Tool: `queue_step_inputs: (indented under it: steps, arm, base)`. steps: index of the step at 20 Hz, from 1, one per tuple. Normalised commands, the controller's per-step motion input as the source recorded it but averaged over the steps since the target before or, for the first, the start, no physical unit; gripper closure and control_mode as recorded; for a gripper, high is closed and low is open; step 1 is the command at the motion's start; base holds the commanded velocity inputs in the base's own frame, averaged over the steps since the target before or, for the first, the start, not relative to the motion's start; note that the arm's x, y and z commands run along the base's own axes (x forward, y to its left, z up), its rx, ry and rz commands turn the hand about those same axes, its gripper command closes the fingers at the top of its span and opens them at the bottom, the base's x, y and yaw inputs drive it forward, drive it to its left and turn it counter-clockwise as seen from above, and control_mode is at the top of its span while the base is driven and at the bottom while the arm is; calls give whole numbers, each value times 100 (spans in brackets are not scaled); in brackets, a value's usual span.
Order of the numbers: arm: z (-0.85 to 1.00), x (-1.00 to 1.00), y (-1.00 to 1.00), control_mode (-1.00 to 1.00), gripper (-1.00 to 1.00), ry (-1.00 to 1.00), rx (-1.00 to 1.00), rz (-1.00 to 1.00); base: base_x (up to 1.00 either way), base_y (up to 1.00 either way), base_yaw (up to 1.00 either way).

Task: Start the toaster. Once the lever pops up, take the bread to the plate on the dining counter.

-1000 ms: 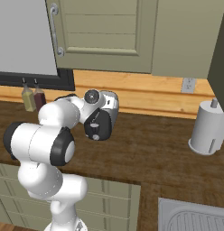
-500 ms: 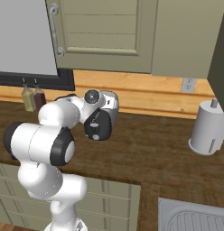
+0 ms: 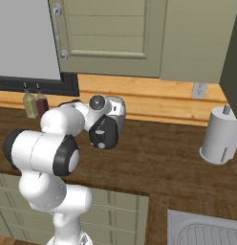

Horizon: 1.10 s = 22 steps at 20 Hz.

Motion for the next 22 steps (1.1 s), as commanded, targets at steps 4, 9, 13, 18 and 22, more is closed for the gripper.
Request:
queue_step_inputs:
  steps: [4, 9, 13, 18, 22]
  arm:
    - [0, 0, 0, -100, -100, 0, 0, 0]
    - [0, 0, 0, -100, -100, 0, 0, 0]
    - [0, 0, 0, -100, -100, 0, 0, 0]
    - [0, 0, 0, -100, -100, 0, 0, 0]
    - [0, 0, 0, -100, -100, 0, 0, 0]
  base:
    - [0, 0, 0]
    - [0, 0, 0]
    - [0, 0, 0]
    - [0, 0, 0]
    - [0, 0, 0]
